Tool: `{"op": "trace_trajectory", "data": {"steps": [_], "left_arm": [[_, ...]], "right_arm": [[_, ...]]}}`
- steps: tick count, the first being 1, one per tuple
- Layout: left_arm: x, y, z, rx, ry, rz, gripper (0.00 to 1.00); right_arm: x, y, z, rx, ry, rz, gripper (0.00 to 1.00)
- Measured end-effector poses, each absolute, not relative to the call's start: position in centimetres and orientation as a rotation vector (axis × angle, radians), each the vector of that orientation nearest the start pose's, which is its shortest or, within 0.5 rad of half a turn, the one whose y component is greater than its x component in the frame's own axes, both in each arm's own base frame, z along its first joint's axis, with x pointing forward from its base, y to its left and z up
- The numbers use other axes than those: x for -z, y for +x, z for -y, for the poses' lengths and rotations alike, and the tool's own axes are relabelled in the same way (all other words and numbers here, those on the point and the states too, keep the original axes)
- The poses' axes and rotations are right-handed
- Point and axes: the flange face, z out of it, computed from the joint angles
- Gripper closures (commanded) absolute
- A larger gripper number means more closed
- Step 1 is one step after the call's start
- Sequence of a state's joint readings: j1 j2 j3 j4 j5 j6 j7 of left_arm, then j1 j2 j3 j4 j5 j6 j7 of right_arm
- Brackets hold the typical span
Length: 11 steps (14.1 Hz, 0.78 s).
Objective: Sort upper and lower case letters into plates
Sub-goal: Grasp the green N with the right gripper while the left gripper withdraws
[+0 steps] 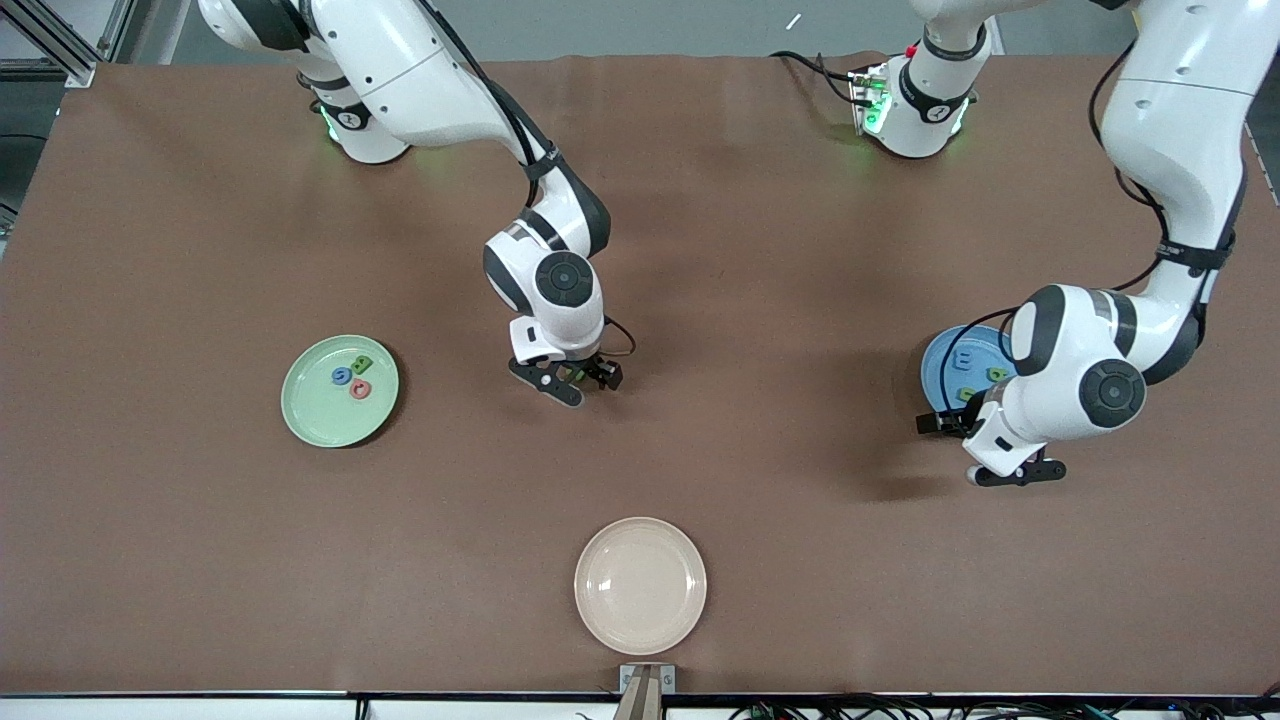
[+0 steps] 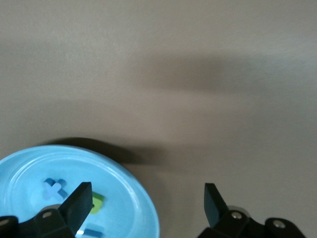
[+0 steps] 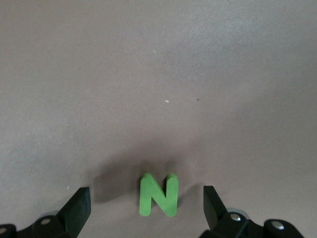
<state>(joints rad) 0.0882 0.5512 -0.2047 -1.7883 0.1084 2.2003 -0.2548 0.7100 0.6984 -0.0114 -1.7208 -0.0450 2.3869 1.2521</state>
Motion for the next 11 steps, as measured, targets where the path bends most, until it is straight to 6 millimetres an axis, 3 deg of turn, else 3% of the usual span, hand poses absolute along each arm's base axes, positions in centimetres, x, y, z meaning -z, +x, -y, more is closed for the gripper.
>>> {"op": "trace_trajectory", "data": {"steps": [2, 4, 8, 11], "left_arm": [[-26.2, 63.8, 8.4, -0.156, -3.117, 0.137, 0.01], [-28.5, 63.2, 9.2, -0.120, -3.121, 0.132, 0.01], [-33.8, 61.5, 7.0, -0.027, -3.121, 0.173, 0.01], [-39.8, 59.5, 4.9, -0.009, -3.112, 0.189, 0.01]], "right_arm": [[-17.9, 50.9, -43.1, 0.002, -3.070, -0.829, 0.02], [-18.0, 50.8, -43.2, -0.022, -3.049, -0.852, 0.07], [-17.9, 50.6, -43.4, -0.035, -3.049, -0.841, 0.11], [-17.8, 50.5, -43.3, -0.039, -3.058, -0.819, 0.13]]}}
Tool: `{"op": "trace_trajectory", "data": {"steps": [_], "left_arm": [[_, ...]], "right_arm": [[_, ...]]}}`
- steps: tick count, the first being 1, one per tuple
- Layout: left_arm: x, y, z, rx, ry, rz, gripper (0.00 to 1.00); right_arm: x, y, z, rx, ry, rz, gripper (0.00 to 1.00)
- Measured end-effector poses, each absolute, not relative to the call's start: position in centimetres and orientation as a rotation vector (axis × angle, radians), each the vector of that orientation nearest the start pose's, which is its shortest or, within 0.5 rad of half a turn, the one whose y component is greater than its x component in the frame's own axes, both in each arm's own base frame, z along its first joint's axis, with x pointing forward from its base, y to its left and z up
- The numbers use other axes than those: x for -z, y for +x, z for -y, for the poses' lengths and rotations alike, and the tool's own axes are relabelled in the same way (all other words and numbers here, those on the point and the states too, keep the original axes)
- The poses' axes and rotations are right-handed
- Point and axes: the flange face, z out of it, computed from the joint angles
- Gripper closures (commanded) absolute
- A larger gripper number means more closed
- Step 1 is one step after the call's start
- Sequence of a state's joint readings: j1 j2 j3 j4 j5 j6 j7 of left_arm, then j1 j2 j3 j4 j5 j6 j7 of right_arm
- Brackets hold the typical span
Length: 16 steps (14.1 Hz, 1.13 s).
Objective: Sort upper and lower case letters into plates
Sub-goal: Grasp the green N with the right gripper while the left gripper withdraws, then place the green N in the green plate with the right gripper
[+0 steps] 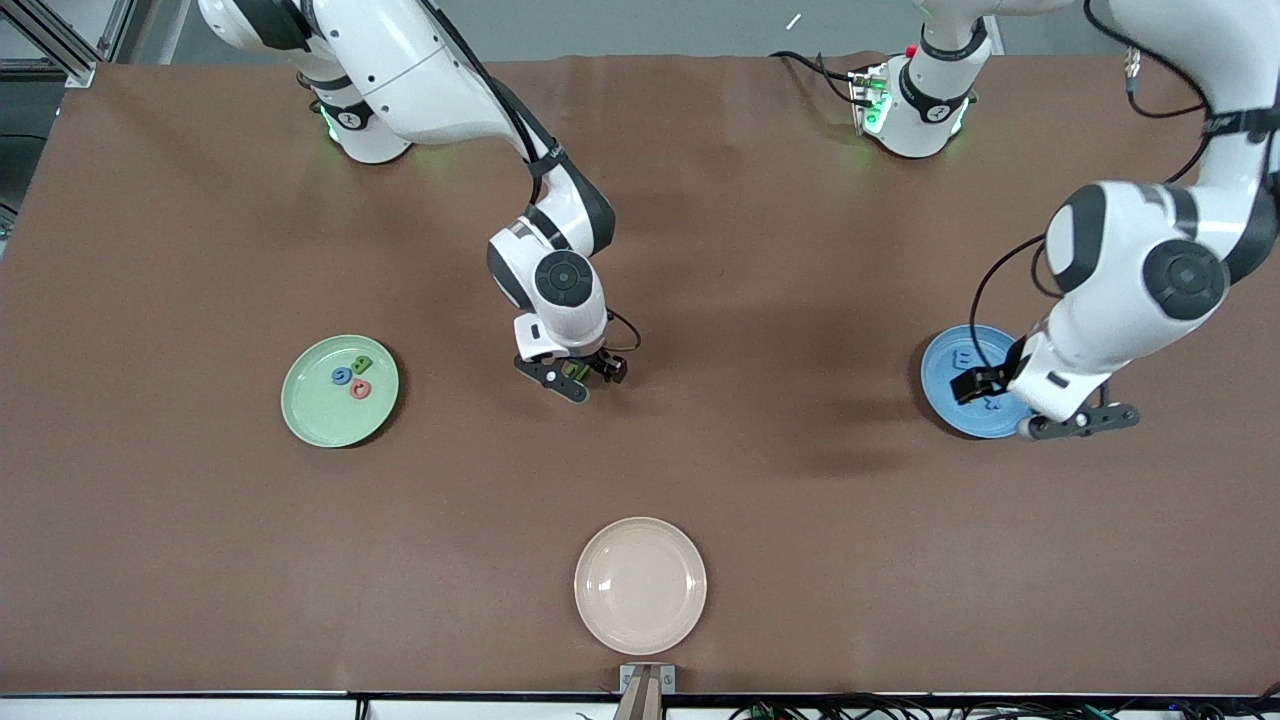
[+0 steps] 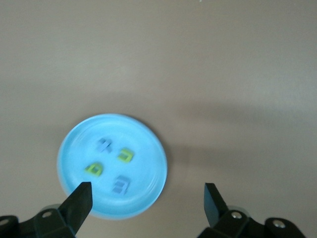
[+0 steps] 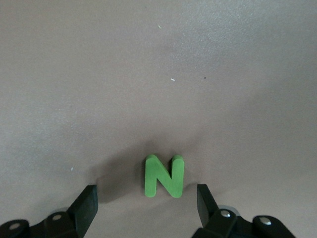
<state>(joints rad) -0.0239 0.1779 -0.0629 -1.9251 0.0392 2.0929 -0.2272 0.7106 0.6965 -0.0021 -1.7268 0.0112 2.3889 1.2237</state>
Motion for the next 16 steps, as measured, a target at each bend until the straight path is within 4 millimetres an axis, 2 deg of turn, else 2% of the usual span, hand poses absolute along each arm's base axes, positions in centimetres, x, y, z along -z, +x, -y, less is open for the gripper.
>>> {"op": "trace_trajectory", "data": {"steps": [4, 6, 8, 11, 14, 16], "left_arm": [[-46.7, 57.1, 2.1, 0.036, -3.107, 0.168, 0.01], [-48.7, 56.4, 1.8, 0.082, -3.107, 0.167, 0.01], [-50.2, 55.9, 2.4, 0.113, -3.108, 0.152, 0.01], [-53.3, 55.1, 2.9, 0.070, -3.135, 0.159, 0.01], [-58.3, 54.8, 2.3, 0.094, -3.152, 0.156, 0.01], [-60.5, 54.8, 2.2, 0.127, -3.153, 0.140, 0.01]], "right_arm": [[-17.6, 50.4, -43.2, -0.046, -3.079, -0.766, 0.18], [-17.4, 50.2, -42.9, -0.053, -3.090, -0.747, 0.23], [-17.5, 50.2, -42.8, -0.052, -3.091, -0.738, 0.32], [-17.7, 50.2, -42.7, -0.048, -3.089, -0.738, 0.70], [-17.9, 50.5, -42.5, -0.044, -3.086, -0.744, 0.99], [-18.2, 50.6, -42.0, -0.060, -3.099, -0.759, 1.00]]}}
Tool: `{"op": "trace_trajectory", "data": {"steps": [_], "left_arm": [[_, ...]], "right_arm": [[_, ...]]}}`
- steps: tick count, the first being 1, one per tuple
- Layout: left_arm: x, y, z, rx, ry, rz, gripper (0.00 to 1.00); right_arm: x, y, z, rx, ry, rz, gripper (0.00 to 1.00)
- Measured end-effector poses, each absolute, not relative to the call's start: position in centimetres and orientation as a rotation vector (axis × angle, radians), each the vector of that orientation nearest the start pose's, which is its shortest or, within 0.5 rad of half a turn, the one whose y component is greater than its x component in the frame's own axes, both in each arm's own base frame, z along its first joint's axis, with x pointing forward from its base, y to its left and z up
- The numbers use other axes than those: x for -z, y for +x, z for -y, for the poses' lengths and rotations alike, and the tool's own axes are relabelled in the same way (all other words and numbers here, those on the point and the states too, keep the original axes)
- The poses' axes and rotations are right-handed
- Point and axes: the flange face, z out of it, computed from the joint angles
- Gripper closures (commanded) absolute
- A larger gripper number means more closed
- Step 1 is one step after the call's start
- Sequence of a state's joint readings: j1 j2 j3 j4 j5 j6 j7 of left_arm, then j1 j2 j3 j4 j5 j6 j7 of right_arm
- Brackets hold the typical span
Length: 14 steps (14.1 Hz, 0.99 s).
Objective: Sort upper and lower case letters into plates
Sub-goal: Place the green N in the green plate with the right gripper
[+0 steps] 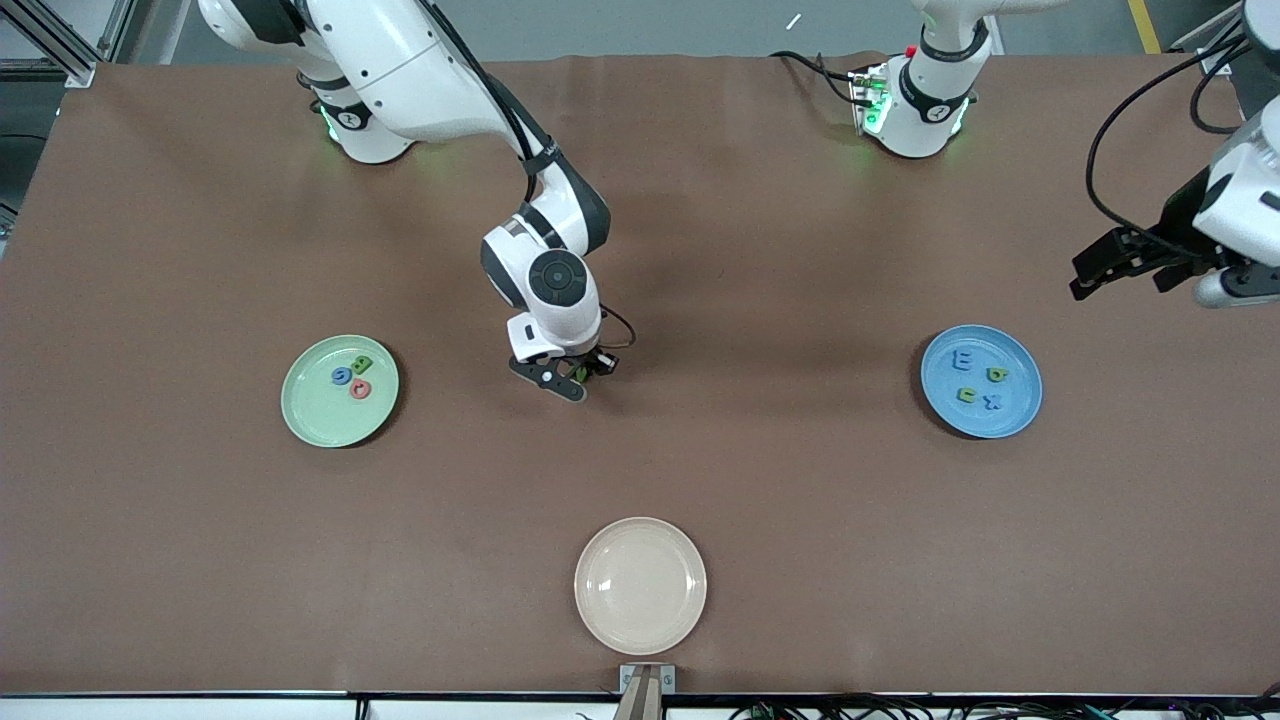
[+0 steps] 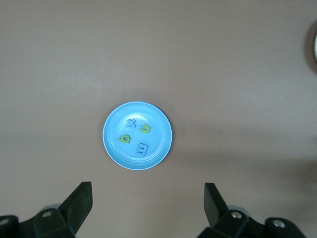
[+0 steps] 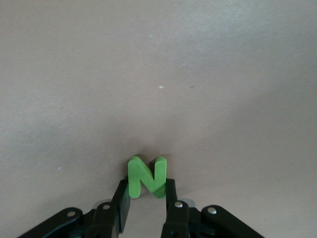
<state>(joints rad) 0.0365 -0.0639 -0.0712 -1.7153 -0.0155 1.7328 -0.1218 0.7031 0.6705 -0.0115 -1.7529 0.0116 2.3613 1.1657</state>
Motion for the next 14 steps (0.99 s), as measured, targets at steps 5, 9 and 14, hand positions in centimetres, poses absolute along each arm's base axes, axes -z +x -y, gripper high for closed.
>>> {"op": "trace_trajectory", "data": {"steps": [5, 9, 14], "left_arm": [[-62.2, 55.0, 2.0, 0.175, -3.156, 0.131, 0.00], [-64.4, 54.9, 1.8, 0.224, -3.155, 0.134, 0.00], [-65.3, 54.4, 2.2, 0.189, -3.156, 0.123, 0.00]], "right_arm": [[-22.4, 53.8, -36.2, -0.179, -3.185, -0.687, 1.00], [-30.8, 59.0, -23.1, -0.304, -3.194, -0.537, 1.00], [-29.8, 62.1, -7.2, -0.361, -3.147, -0.466, 1.00]]}}
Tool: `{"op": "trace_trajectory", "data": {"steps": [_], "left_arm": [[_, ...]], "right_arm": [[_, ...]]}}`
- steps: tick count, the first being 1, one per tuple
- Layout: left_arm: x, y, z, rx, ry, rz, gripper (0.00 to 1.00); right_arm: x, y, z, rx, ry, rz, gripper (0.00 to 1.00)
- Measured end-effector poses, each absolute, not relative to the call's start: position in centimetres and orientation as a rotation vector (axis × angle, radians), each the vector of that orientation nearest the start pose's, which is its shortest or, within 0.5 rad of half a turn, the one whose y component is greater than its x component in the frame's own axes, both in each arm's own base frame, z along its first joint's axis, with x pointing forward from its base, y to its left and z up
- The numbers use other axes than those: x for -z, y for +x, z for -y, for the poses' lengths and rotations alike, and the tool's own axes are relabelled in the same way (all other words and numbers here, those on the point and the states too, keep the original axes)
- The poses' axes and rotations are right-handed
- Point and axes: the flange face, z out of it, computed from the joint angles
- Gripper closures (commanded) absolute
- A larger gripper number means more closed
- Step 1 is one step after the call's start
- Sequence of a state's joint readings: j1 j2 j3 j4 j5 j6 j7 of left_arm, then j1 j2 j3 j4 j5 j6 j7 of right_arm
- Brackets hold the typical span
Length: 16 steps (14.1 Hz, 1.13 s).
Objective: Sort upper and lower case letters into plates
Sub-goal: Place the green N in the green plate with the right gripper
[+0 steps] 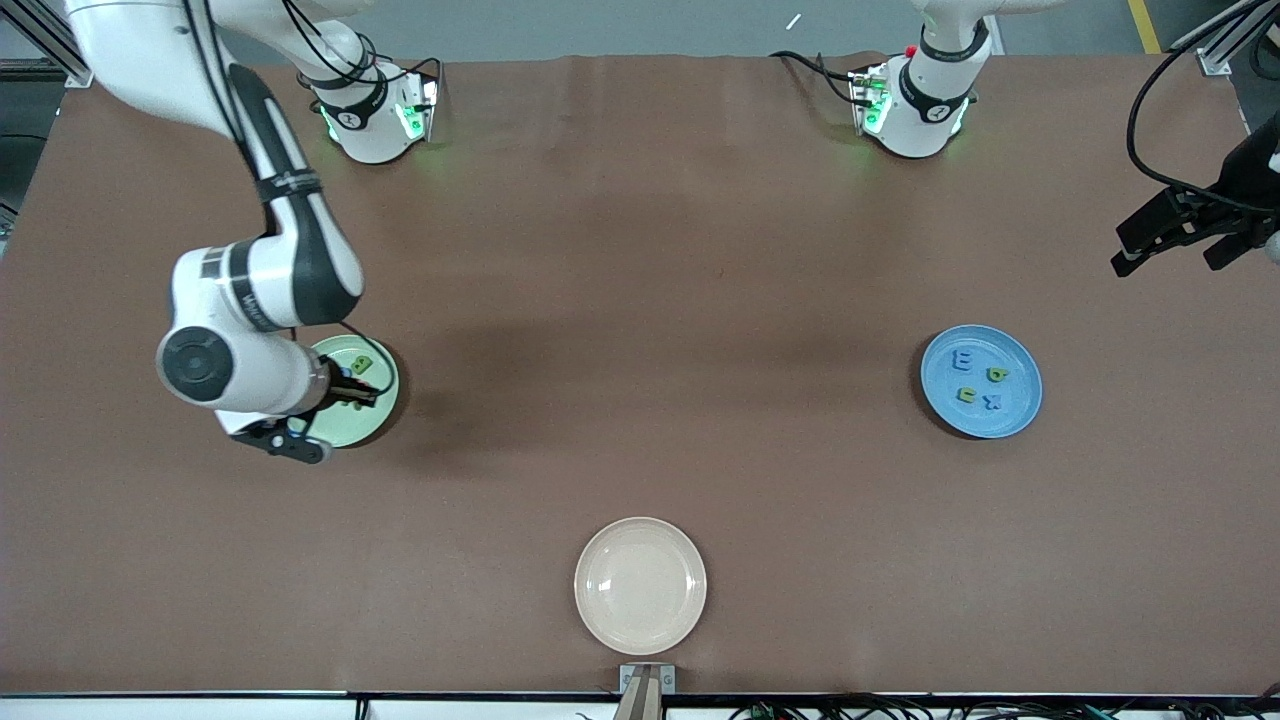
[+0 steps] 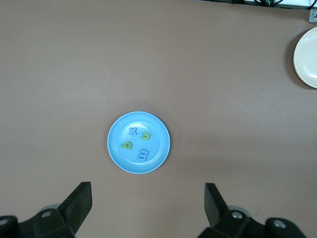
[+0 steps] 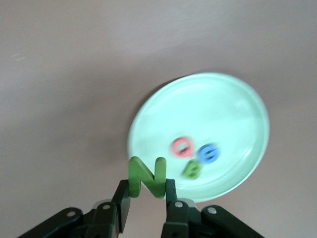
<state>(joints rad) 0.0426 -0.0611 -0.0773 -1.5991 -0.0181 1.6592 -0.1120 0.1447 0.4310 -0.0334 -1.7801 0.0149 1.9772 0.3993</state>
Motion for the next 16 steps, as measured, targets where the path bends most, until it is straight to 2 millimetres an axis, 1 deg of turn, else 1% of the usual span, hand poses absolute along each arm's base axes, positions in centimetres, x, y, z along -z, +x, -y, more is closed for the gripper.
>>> {"op": "trace_trajectory", "data": {"steps": [1, 3, 5, 7, 8, 9, 11, 13, 14, 15, 16], "left_arm": [[-65.3, 54.4, 2.3, 0.191, -3.156, 0.119, 0.00], [-65.6, 54.4, 2.6, 0.200, -3.156, 0.112, 0.00], [-65.8, 54.4, 2.5, 0.204, -3.156, 0.114, 0.00], [-65.9, 54.4, 2.4, 0.205, -3.156, 0.117, 0.00], [-65.9, 54.4, 2.4, 0.205, -3.156, 0.117, 0.00], [-65.9, 54.4, 2.4, 0.204, -3.156, 0.117, 0.00], [-65.9, 54.4, 2.4, 0.203, -3.156, 0.116, 0.00], [-65.9, 54.3, 2.5, 0.203, -3.156, 0.114, 0.00], [-65.9, 54.3, 2.6, 0.203, -3.156, 0.111, 0.00], [-65.9, 54.3, 2.7, 0.203, -3.156, 0.108, 0.00], [-65.9, 54.3, 2.8, 0.203, -3.156, 0.107, 0.00]], "right_arm": [[-28.2, 62.0, -5.2, -0.365, -3.140, -0.473, 1.00], [-24.4, 61.1, -3.0, -0.357, -3.132, -0.491, 0.99], [-21.7, 60.1, -2.4, -0.379, -3.129, -0.497, 0.99], [-20.3, 59.4, -2.6, -0.382, -3.129, -0.489, 0.96], [-19.9, 59.0, -2.8, -0.392, -3.129, -0.485, 0.73], [-19.7, 58.8, -2.8, -0.400, -3.128, -0.484, 0.01], [-19.7, 58.8, -2.8, -0.401, -3.128, -0.485, 0.00], [-20.4, 59.1, -2.5, -0.424, -3.126, -0.492, 0.00], [-21.2, 59.5, -2.1, -0.453, -3.124, -0.480, 0.00], [-22.6, 60.1, -1.6, -0.486, -3.123, -0.434, 0.00], [-24.3, 60.9, -1.1, -0.513, -3.120, -0.375, 0.00]]}}
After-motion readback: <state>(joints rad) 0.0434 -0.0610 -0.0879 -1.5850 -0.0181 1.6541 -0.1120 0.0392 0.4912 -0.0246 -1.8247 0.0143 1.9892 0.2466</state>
